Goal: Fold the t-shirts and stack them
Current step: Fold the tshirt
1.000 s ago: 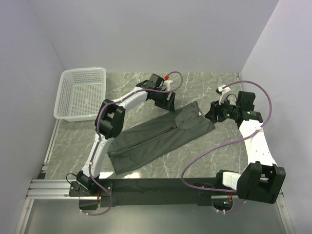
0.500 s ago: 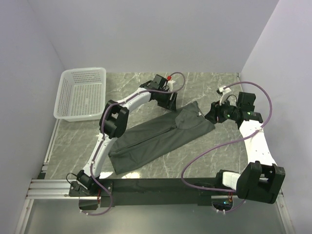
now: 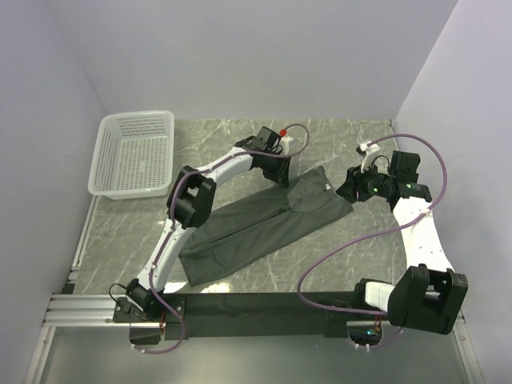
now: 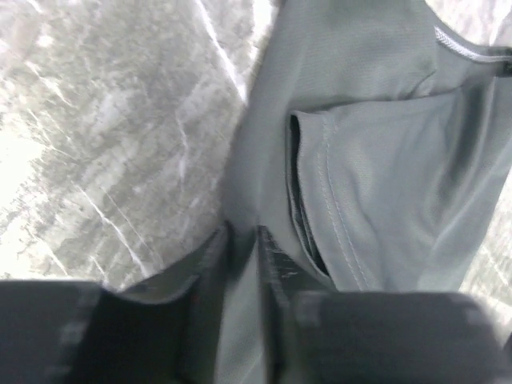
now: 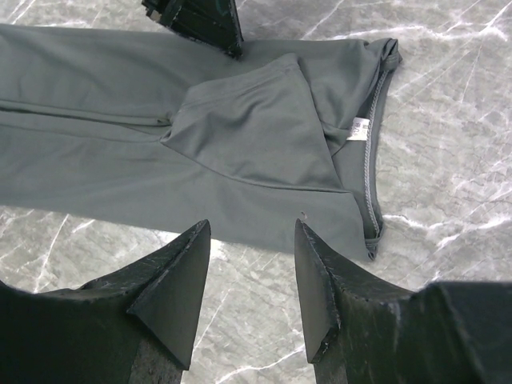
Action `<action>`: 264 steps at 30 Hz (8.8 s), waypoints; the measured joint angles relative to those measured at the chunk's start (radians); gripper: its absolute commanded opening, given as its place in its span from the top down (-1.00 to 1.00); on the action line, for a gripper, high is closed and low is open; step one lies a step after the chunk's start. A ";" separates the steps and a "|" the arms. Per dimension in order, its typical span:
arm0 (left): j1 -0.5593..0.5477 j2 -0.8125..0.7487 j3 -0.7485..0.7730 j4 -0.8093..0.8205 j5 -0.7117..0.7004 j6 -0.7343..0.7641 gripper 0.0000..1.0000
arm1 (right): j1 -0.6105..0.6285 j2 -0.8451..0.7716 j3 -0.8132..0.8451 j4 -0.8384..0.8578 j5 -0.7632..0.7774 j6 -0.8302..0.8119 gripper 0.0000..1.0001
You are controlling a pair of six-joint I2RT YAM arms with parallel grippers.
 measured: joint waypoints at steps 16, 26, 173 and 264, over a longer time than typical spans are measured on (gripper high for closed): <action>0.054 0.042 0.076 0.018 -0.142 -0.138 0.99 | -0.006 0.000 0.000 0.000 0.000 0.002 -0.05; 0.285 0.051 0.082 0.066 -0.312 -0.373 0.99 | -0.011 0.016 0.000 0.001 0.008 0.005 -0.05; 0.296 -1.768 -1.373 0.223 -0.061 -0.204 -0.96 | 0.860 -0.122 -0.154 -0.192 0.294 -0.727 -0.30; -0.728 -1.179 -1.597 0.391 -0.576 0.729 0.99 | 1.060 0.090 -0.330 0.018 0.140 -0.514 -0.54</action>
